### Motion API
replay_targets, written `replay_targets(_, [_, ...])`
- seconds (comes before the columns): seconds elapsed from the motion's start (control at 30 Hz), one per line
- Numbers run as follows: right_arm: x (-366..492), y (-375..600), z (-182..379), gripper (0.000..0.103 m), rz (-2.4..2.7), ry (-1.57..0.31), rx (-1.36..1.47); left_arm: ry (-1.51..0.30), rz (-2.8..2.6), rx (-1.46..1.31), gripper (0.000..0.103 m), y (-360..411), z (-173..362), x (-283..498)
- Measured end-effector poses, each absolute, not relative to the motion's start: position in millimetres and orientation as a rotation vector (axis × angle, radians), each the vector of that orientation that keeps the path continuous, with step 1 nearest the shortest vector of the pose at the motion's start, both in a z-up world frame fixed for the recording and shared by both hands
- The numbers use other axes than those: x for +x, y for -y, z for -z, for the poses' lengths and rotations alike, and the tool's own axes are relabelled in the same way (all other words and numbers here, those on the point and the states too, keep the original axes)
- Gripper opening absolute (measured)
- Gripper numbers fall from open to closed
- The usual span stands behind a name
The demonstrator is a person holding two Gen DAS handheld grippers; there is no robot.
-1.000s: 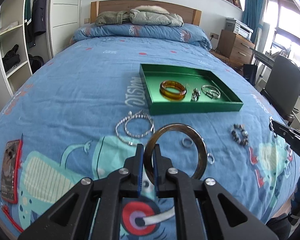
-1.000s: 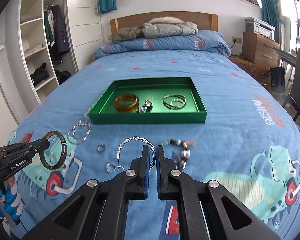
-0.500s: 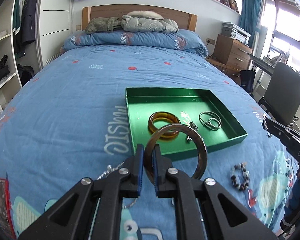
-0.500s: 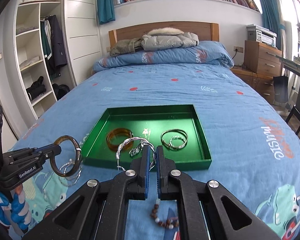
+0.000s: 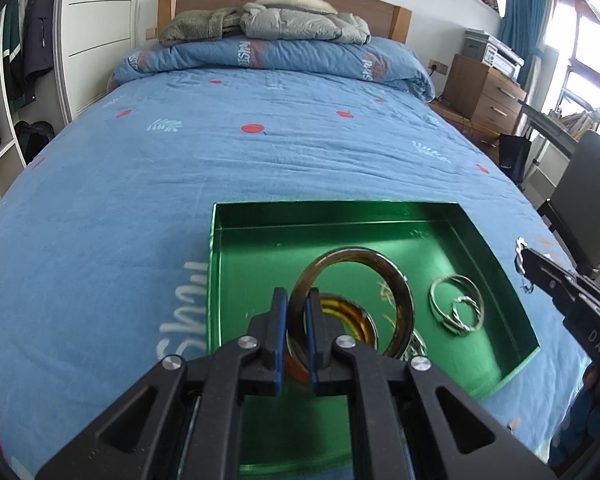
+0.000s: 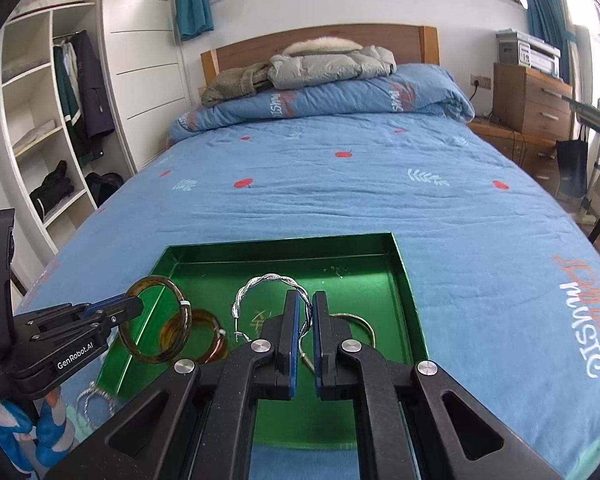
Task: Organize jewelry
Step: 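Carry the dark bangle and twisted hoop into the green tray and open both tools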
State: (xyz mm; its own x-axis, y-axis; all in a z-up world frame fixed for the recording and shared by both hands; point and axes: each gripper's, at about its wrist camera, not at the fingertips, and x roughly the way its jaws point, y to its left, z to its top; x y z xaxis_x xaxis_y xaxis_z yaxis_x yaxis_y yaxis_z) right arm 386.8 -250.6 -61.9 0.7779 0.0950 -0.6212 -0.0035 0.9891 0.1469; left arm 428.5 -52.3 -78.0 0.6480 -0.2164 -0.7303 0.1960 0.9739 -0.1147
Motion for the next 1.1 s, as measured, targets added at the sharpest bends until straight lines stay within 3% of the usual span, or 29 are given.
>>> replay_targets(0.37, [464.7, 261.3, 109.1, 0.006, 0.03, -0.844, 0.142, -0.969, 0.174, -0.044, 0.008, 71.6, 111.3, 499.8])
replay_targets(0.9, [474.0, 275.1, 134.9, 0.007, 0.127, -0.994, 0.091, -1.035, 0.078, -0.012, 0.013, 70.8, 124.0, 499.8])
replay_targets(0.93, [473.3, 276.6, 134.8, 0.009, 0.13, -0.998, 0.095, -1.037, 0.077, -0.022, 0.013, 68.8, 124.2, 498.8])
replay_targets(1.03, [467.9, 280.6, 132.1, 0.033, 0.134, -1.007, 0.108, -1.058, 0.103, -0.058, 0.015, 64.2, 124.4, 495.9])
replay_targets(1.1, [460.9, 282.0, 127.9, 0.035, 0.117, -0.997, 0.125, -1.052, 0.114, -0.062, 0.016, 62.8, 121.4, 491.1])
